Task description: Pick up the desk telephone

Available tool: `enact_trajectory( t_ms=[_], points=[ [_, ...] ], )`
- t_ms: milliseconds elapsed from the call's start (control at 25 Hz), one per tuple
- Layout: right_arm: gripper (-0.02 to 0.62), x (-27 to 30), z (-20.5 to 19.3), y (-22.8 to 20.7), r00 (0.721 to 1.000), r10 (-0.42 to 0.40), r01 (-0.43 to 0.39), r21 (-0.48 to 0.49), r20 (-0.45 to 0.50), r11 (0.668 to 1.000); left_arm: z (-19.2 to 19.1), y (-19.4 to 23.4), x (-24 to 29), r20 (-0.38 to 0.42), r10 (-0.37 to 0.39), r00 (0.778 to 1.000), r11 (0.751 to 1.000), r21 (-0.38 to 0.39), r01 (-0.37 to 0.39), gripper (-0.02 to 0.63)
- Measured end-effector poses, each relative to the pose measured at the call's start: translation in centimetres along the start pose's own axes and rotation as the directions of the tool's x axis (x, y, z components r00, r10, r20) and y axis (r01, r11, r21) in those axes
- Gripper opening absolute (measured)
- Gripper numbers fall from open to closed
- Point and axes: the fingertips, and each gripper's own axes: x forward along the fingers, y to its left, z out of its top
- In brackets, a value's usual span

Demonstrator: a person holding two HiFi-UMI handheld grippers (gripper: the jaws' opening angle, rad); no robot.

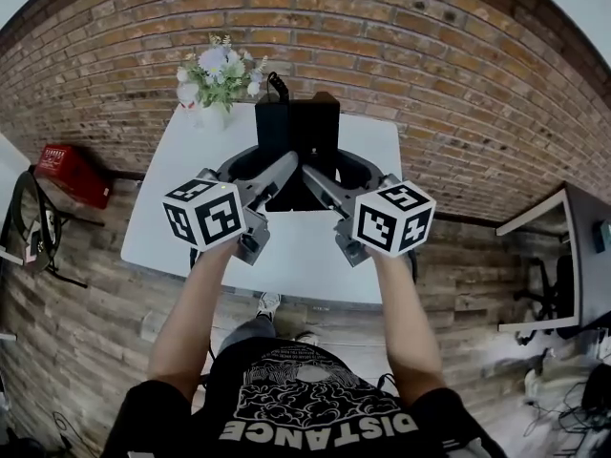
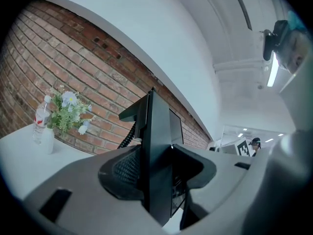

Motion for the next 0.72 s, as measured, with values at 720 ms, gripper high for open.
enact_trajectory(
  t_ms=[720],
  points=[
    [0.241,-1.9,0.8,0.0,0.999,-0.023,0.024,-0.032,0.025,0.999,0.2,-1.9,0.5,0.011,-0.03,1.0,0.999,0.013,0.029,0.189]
  ],
)
